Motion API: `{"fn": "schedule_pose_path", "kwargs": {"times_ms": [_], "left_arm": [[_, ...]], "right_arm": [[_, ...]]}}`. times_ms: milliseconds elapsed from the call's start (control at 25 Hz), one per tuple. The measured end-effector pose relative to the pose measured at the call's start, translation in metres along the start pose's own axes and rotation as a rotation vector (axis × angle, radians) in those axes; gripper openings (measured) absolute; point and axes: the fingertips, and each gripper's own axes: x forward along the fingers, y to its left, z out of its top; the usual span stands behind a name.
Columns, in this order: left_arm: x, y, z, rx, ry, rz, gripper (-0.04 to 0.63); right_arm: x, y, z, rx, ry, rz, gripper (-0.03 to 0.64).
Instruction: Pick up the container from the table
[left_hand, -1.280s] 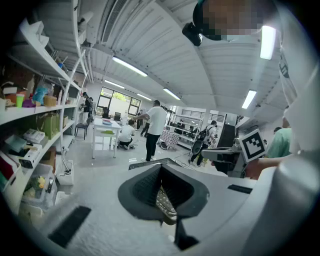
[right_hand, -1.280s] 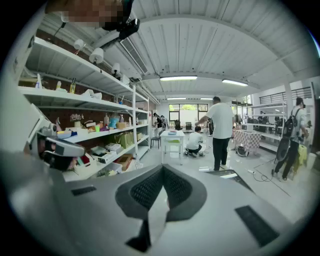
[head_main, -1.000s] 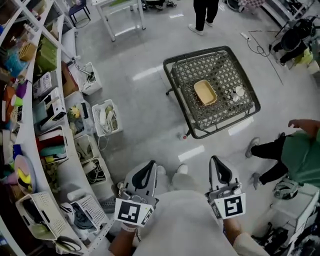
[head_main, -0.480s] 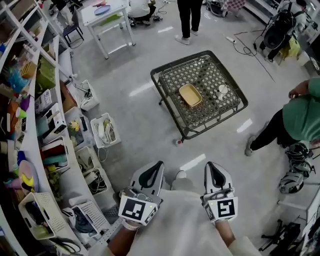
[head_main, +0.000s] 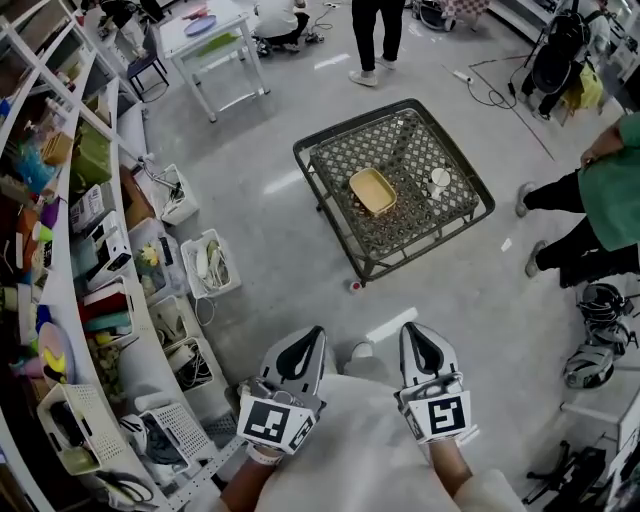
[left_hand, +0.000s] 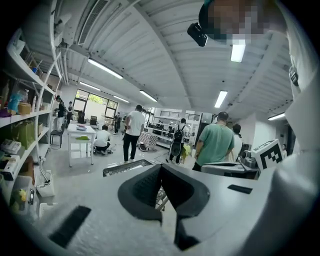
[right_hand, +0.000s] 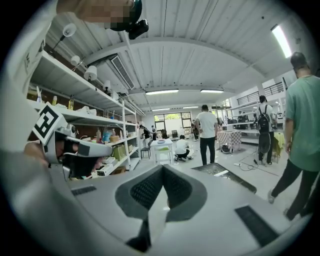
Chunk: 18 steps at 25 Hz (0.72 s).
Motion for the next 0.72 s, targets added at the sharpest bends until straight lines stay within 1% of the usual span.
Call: {"fn": "schedule_pose_path", "kwargs": {"times_ms": [160, 240, 360, 440, 560, 720], "left_arm": [[0.012, -0.014, -0.008, -0.04, 0.023, -0.021, 0.023], [0.026, -0.011, -0.009, -0.05, 0.03, -0.032, 0.023], [0.054, 0.011, -0.003, -0.045, 0.027, -0.044, 0.023], [0.075, 0.028, 0.006, -0.033, 0.025, -0.068, 0.023], [0.108, 0.052, 0.023, -0.022, 0.025, -0.117, 0.023], [0.146, 0.096, 0.048, -0.015, 0.022, -0.16, 0.023]], "right_arm": [[0.007, -0.008, -0.006, 0.012, 0.026, 0.013, 0.017], [0.018, -0.014, -0.011, 0.022, 0.041, 0.014, 0.017], [0.051, -0.019, -0.014, 0.033, 0.061, 0.024, 0.017], [0.073, -0.022, -0.009, 0.04, 0.069, 0.016, 0.017], [0.106, -0.029, 0.006, 0.028, 0.075, -0.017, 0.017], [0.151, -0.041, 0.03, 0.02, 0.072, -0.081, 0.017]]}}
